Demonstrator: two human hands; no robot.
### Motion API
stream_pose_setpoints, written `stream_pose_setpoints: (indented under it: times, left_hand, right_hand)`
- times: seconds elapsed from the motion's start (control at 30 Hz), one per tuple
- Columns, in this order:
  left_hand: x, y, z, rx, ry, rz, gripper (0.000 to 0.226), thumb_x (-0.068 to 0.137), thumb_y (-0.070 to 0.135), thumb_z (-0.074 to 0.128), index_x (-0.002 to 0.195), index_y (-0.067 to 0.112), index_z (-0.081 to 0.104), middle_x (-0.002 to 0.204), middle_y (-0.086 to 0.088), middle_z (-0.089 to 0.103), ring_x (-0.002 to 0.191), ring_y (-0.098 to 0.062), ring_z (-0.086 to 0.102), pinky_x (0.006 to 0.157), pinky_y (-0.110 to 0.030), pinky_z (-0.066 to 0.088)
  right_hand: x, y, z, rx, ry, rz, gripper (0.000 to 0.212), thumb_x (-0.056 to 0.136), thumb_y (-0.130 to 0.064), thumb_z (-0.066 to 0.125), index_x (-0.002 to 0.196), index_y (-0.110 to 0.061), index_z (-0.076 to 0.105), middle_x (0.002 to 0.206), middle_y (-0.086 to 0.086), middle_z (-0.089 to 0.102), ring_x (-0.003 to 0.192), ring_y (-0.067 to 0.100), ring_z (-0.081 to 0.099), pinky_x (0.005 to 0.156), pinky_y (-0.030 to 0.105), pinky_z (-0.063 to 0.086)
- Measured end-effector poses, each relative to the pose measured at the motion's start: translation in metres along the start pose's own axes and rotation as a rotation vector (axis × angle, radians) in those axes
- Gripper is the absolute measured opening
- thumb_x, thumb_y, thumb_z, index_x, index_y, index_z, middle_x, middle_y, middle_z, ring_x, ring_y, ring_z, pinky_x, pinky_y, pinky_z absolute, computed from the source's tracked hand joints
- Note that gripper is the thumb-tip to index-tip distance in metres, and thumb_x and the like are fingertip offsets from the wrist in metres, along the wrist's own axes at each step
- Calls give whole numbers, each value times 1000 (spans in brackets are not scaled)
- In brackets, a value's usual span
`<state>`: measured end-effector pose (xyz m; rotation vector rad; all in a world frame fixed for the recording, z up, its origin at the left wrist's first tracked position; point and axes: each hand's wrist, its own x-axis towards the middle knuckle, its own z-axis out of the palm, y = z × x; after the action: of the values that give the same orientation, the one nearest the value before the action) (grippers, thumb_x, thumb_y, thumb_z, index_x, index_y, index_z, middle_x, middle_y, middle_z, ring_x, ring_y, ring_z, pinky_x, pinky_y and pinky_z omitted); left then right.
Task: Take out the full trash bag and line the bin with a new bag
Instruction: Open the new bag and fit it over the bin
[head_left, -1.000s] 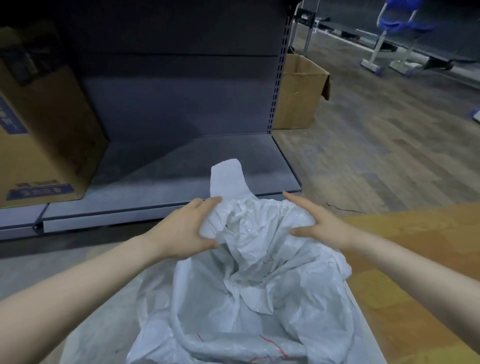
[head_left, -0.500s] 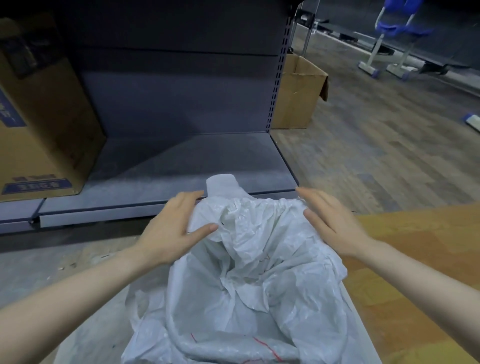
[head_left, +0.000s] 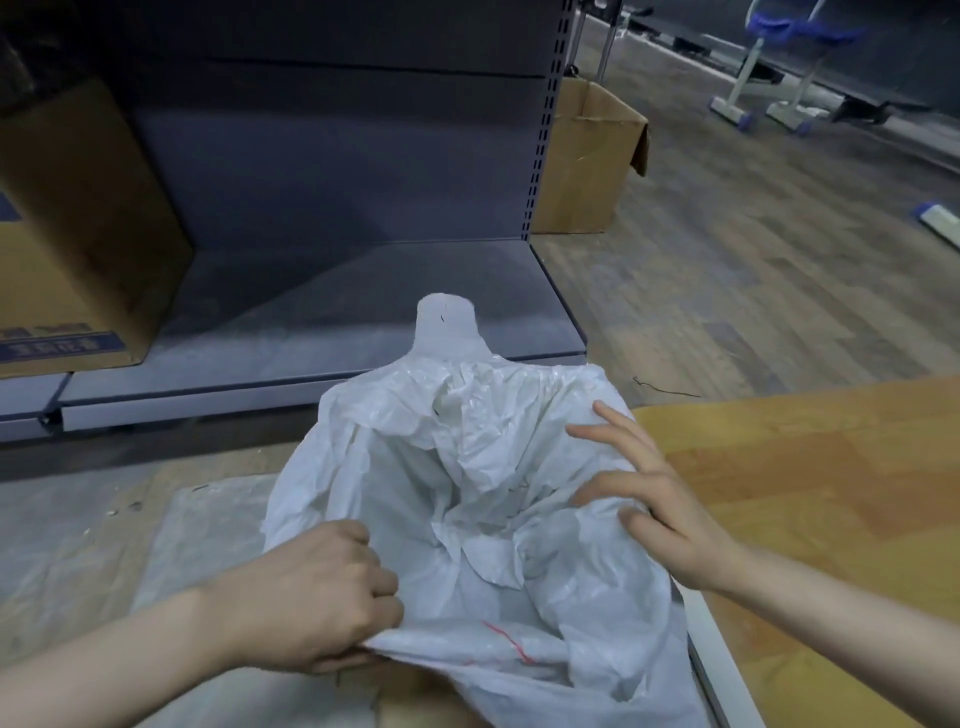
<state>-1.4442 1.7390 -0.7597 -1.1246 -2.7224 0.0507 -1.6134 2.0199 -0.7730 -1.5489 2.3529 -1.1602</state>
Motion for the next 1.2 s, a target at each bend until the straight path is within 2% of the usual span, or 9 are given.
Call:
stream_pose_setpoints:
  times: [0.1, 0.27, 0.5, 0.6, 0.7, 0.77, 0.93, 1.07, 1.2]
  left_hand:
    - [-1, 0, 3, 9, 38, -13, 55, 97, 41, 19, 55, 23, 48, 50, 5, 48, 41, -18, 46, 44, -21, 35]
    - [2, -15, 4, 14, 82, -59, 61, 99, 43, 19, 50, 21, 48, 47, 4, 47, 38, -18, 45, 41, -20, 32]
    - [0, -30, 1, 72, 69, -87, 64, 97, 54, 19, 52, 20, 50, 46, 5, 49, 37, -21, 46, 41, -21, 39]
    - [10, -20, -10, 58, 21, -101, 59, 87, 70, 25, 69, 23, 57, 54, 8, 52, 43, -16, 49, 43, -22, 39]
    - [25, -5, -7, 112, 2, -132, 35, 83, 55, 52, 80, 21, 49, 51, 6, 51, 38, -17, 47, 37, -20, 28]
    - [30, 0, -6, 194, -3, -194, 31, 80, 36, 58, 77, 18, 33, 42, 3, 45, 31, -21, 30, 37, -19, 13]
    - [29, 4, -8, 248, 41, -207, 19, 80, 24, 45, 75, 17, 28, 37, 1, 37, 35, -23, 16, 42, -17, 6]
    - [32, 6, -8, 205, -35, -269, 61, 60, 39, 85, 77, 18, 30, 37, 2, 38, 26, -22, 30, 41, -16, 7]
    - [37, 3, -19, 163, -57, -263, 48, 68, 54, 68, 80, 21, 35, 42, 6, 45, 28, -18, 41, 38, -16, 11]
  right_hand:
    - [9, 0, -3, -26, -35, -33, 40, 65, -12, 33, 79, -16, 70, 139, 9, 45, 145, 25, 18, 120, 31, 14]
    - [35, 7, -18, -270, -115, -89, 43, 76, -13, 33, 92, -7, 73, 139, 14, 45, 142, 27, 23, 115, 46, 26]
    - [28, -18, -18, -527, -184, -341, 70, 92, -64, 23, 101, -16, 73, 119, 4, 66, 130, 25, 47, 113, 54, 20]
    - [18, -41, -5, -443, -330, -415, 63, 93, -61, 29, 104, -12, 68, 97, 2, 71, 87, 19, 66, 81, 31, 47]
    - [9, -44, 8, -614, -270, -463, 21, 86, -33, 53, 101, -18, 51, 64, -4, 63, 48, 18, 55, 43, 21, 40]
    - [2, -41, 15, -704, -166, -463, 26, 75, -20, 64, 94, -18, 46, 52, -5, 55, 39, 18, 48, 37, 20, 37]
    - [-12, -36, 18, -645, 53, -503, 22, 100, -34, 36, 89, -18, 47, 57, -3, 57, 52, 15, 48, 54, 25, 39]
    - [-10, -32, 19, -594, 160, -368, 27, 88, -33, 59, 77, -17, 40, 58, 2, 50, 62, 19, 38, 69, 31, 43]
    - [-6, -33, 6, -655, 6, -345, 48, 84, -58, 54, 73, -12, 49, 61, 2, 50, 57, 23, 44, 63, 31, 41]
